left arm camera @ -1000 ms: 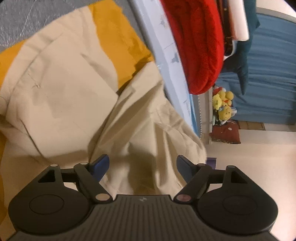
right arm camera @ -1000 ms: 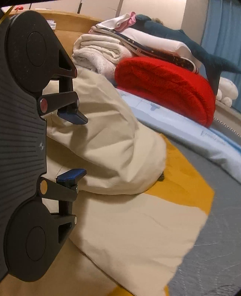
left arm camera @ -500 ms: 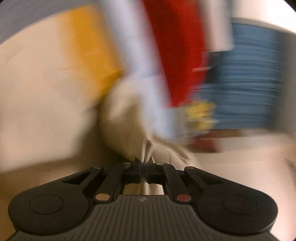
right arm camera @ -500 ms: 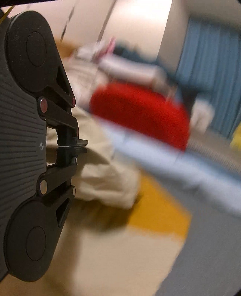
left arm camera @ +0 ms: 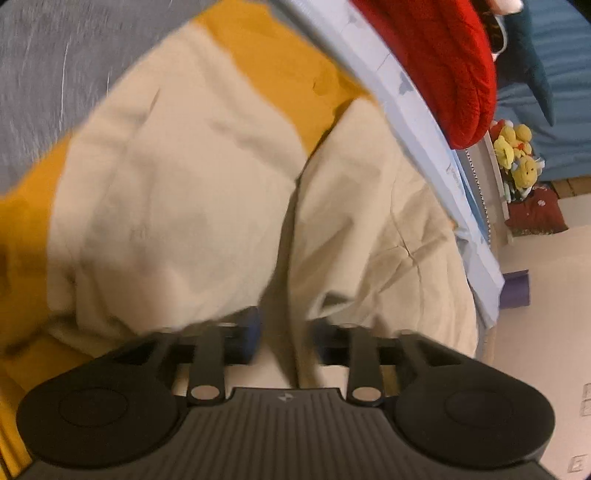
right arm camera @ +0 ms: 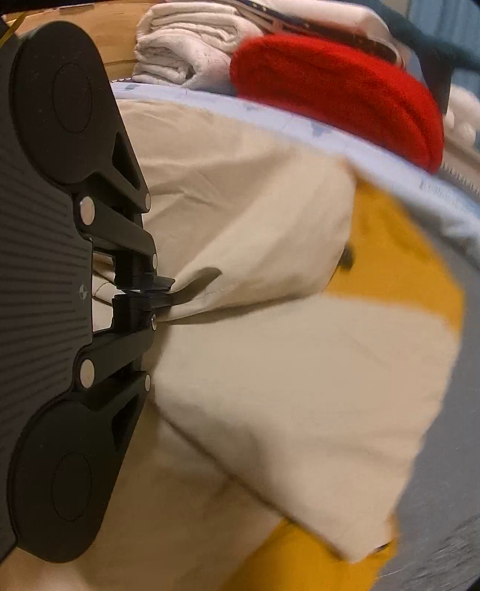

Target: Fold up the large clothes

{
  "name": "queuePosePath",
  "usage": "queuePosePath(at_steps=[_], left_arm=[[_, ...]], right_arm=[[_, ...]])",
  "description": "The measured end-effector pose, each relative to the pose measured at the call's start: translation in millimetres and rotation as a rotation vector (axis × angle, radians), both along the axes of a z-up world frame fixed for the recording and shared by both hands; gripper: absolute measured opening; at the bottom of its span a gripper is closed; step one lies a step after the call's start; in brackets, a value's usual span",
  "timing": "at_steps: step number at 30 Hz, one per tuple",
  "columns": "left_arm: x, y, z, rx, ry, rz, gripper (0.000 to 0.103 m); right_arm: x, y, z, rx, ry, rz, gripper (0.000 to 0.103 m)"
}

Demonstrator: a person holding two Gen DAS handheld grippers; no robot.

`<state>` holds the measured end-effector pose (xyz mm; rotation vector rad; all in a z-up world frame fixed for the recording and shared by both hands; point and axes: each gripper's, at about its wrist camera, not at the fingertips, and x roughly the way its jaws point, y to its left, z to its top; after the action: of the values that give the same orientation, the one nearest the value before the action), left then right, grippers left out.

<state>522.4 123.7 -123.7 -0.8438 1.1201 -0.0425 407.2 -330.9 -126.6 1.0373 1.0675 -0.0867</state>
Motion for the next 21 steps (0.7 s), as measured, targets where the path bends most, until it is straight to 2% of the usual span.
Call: queuePosePath(at_steps=[2,3,4,5,7,8,10,12,14,16,19,21], left_arm=[[0.1,-0.8,12.8,0.049,0.005,-0.013,0.048],[-0.1,-3.2,21.4,0.099,-0.008,-0.026,0.050],[-1.3,-6.2,31.3,0.151,-0.034,-0.032,0.052],[-5.8,-7.7,45.6,0.212,-0.081,-0.029,0.052],[-11.9,-18.6,77.9,0.338,-0.234,-0.043,0.055],[-18.5,-27.9,90.5,0.379,-0.315,-0.072,0.059],[-26.3,-48.3,106.1,0.429,-0.452,-0.153,0.059],[-33.6,-63.8,106.3,0.436,-0.510,-0.225,0.059],[-30.2,-82.1,94.8,0.448,-0.498,-0.285,0.059],[-30.2,-89.9,76.6,0.472,-0.444,-0.330,0.059],[-25.2,-95.1,41.4,0.497,-0.291,-0.370,0.057],[-22.6,-97.7,27.4,0.498,-0.236,-0.398,0.056]], right_arm=[[0.5,-0.6,11.0,-0.039,0.007,0.004,0.011],[-2.9,-0.9,17.4,-0.071,0.001,0.003,0.013],[-4.1,-1.6,25.8,-0.123,-0.008,-0.003,0.020],[-6.3,-1.9,37.9,-0.207,-0.027,-0.018,0.025],[-17.2,3.5,61.9,-0.362,-0.107,-0.056,0.025],[-19.1,6.4,72.6,-0.401,-0.174,-0.066,0.025],[-20.3,17.7,90.0,-0.391,-0.354,-0.020,0.026],[-15.7,35.0,93.9,-0.299,-0.479,0.100,0.031],[-11.0,52.3,84.9,-0.169,-0.518,0.216,0.036],[-8.2,69.3,71.5,-0.119,-0.478,0.310,0.036],[-4.0,86.7,42.0,-0.222,-0.311,0.383,0.036],[0.7,91.2,20.1,-0.295,-0.155,0.404,0.032]])
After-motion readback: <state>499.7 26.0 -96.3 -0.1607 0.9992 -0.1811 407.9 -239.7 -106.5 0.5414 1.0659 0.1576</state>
